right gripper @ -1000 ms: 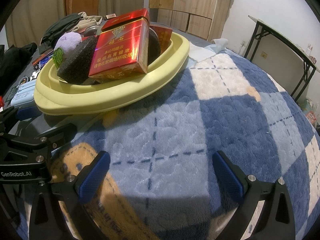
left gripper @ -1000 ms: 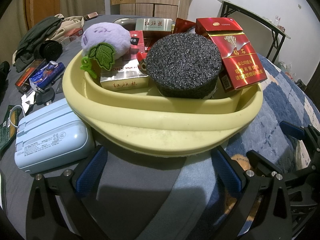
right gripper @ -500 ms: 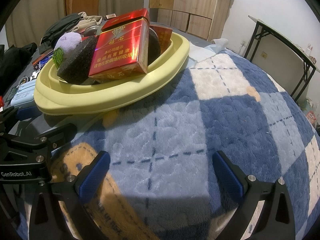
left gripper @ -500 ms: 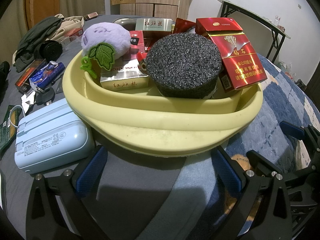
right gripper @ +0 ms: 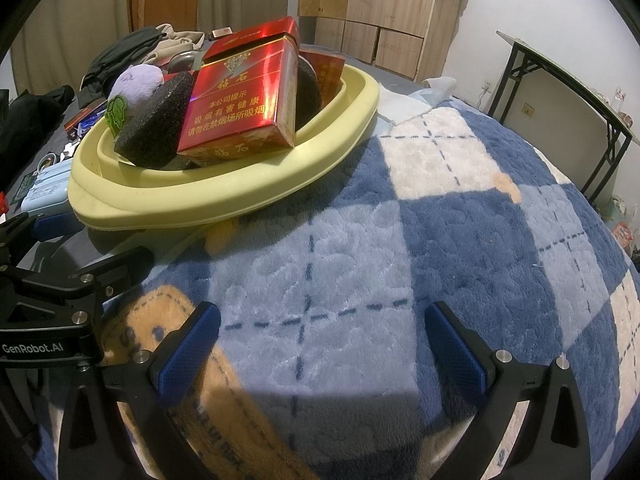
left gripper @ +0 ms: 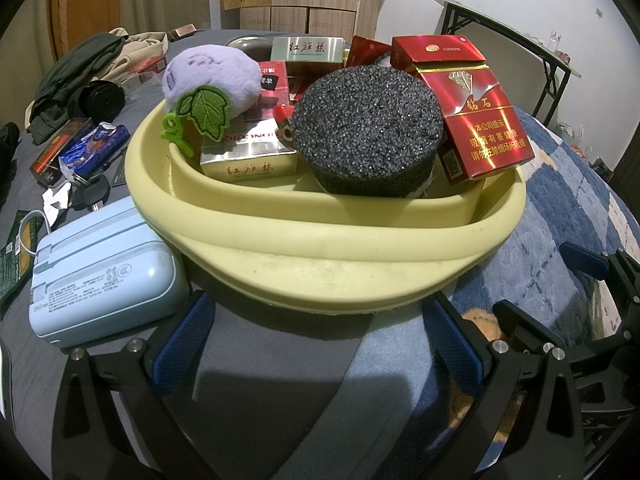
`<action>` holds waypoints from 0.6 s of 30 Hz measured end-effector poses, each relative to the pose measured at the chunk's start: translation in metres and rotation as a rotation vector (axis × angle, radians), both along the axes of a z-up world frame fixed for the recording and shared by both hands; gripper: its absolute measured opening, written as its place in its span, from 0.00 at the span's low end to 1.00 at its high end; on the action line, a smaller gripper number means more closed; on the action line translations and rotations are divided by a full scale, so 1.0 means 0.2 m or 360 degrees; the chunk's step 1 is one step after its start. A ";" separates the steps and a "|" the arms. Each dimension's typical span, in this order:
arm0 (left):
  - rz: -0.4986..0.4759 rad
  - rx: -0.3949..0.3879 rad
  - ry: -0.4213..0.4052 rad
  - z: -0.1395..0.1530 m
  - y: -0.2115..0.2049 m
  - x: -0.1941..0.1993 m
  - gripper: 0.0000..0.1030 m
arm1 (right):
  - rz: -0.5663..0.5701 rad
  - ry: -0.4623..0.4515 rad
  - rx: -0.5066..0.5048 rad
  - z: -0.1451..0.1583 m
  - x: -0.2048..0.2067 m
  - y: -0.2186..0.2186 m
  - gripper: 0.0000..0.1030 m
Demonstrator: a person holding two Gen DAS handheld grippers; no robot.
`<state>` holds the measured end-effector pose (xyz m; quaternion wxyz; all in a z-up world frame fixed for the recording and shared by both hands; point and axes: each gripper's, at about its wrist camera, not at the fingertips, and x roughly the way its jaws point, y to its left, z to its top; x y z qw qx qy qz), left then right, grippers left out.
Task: Organize rigid objects
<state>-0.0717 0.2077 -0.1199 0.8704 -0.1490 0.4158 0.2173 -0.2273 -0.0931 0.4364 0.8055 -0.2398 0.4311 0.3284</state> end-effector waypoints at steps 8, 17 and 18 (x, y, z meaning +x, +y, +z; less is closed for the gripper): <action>0.0001 0.0001 0.0000 0.00 0.00 0.01 1.00 | 0.0000 -0.0001 0.0000 0.00 0.00 0.00 1.00; 0.0001 0.0001 0.0000 0.00 0.00 0.00 1.00 | 0.0000 0.0000 0.0000 0.00 0.00 0.00 1.00; 0.0001 0.0001 0.0000 0.00 0.00 0.00 1.00 | 0.0000 0.0000 0.0000 0.00 0.00 0.00 1.00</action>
